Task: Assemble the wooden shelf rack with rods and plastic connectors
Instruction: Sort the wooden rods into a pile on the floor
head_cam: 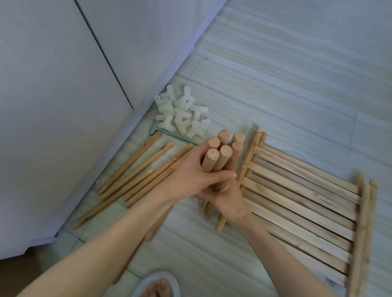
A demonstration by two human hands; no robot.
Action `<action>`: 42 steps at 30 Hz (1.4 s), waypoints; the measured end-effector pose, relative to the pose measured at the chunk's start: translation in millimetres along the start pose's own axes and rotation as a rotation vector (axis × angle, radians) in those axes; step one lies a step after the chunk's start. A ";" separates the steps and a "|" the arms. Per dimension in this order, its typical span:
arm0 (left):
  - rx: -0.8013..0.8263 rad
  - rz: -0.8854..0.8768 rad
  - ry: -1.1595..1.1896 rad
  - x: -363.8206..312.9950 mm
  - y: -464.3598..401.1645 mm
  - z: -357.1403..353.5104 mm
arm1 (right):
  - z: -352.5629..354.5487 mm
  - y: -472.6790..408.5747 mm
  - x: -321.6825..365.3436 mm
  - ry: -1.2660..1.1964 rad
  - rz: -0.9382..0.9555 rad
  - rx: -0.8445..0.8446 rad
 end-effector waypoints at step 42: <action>0.265 0.569 -1.184 198.1 84.8 133.2 | -64.4 -57.7 -92.6 0.159 -0.858 -0.379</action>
Point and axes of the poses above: each hand's wrist, its own y-axis away from the middle knuckle, its own z-axis out of the back of the hand, x = y × z, the point moved 5 cm from there along -y, towards the middle knuckle, and after that the axes turned 14 degrees about -z, right-handed, at the moved point
